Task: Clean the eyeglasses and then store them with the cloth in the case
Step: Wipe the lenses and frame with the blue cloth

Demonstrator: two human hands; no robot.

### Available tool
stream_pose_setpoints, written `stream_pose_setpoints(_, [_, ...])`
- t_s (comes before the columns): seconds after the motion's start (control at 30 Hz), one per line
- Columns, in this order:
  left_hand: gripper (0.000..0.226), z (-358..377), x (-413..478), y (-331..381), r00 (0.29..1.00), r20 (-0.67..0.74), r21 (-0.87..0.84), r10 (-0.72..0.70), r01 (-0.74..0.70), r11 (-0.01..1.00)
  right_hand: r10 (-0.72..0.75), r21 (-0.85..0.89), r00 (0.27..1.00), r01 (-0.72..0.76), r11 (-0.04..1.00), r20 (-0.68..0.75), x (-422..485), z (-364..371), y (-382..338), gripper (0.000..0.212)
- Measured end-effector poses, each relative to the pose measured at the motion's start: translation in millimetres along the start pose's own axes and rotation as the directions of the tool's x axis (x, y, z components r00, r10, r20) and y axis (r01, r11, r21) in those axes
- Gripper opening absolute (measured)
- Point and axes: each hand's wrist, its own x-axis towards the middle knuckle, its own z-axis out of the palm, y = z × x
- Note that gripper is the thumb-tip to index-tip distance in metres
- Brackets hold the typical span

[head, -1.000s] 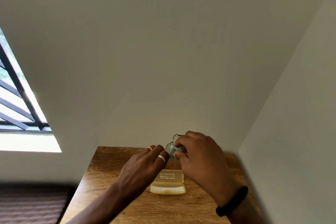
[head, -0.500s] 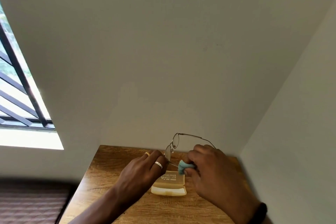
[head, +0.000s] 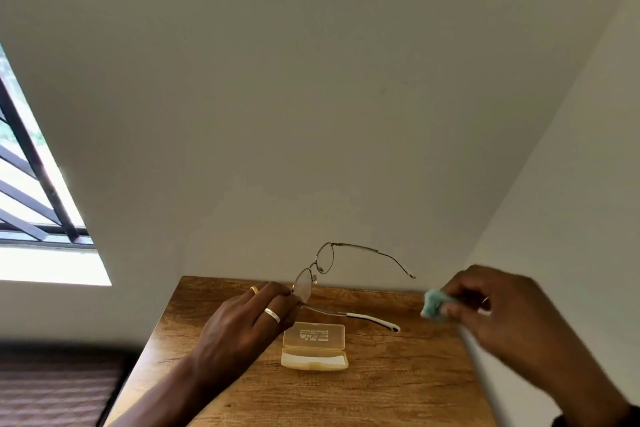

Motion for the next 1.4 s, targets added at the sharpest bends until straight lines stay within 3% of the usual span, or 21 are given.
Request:
stream_pose_setpoints(0.17, [0.019,-1.4,1.3,-0.3,0.998,0.005,0.018,0.062,-0.062,0.998,-0.033,0.068,0.985,0.045,0.997,-0.168,35.0,-22.1,-4.9,0.010])
stream_pose_setpoints(0.27, [0.020,-1.4,5.0,1.9,0.996,-0.026,0.009,0.091,-0.091,0.996,-0.064,0.023,0.991,0.067,0.997,-0.116,69.7,-6.6,-18.8,0.002])
stream_pose_setpoints(0.4, [0.030,-2.4,3.4,4.0,0.995,-0.018,-0.005,0.102,-0.102,0.995,-0.126,-0.062,0.992,0.126,0.990,-0.004,107.4,30.0,-37.5,0.011])
stream_pose_setpoints(0.53, [0.022,-5.9,-0.5,5.6,0.994,-0.019,0.005,0.108,-0.108,0.994,-0.163,-0.112,0.984,0.170,0.979,0.064,124.6,58.0,-55.0,0.014])
stream_pose_setpoints(0.73, [0.019,-9.1,-10.8,5.1,0.999,-0.030,0.006,0.015,-0.015,1.000,-0.137,-0.241,0.973,0.180,0.954,0.187,126.0,69.7,-65.4,0.014])
stream_pose_setpoints(1.27, [0.004,-6.3,-11.0,4.5,0.992,-0.064,0.047,-0.105,0.108,0.993,-0.027,-0.326,0.988,0.077,0.942,0.155,73.1,55.6,-40.7,0.027])
stream_pose_setpoints(1.4, [0.013,-1.9,-10.5,2.5,0.991,-0.066,0.030,-0.118,0.120,0.992,0.011,-0.292,0.988,0.034,0.956,0.152,53.1,46.6,-36.6,0.030])
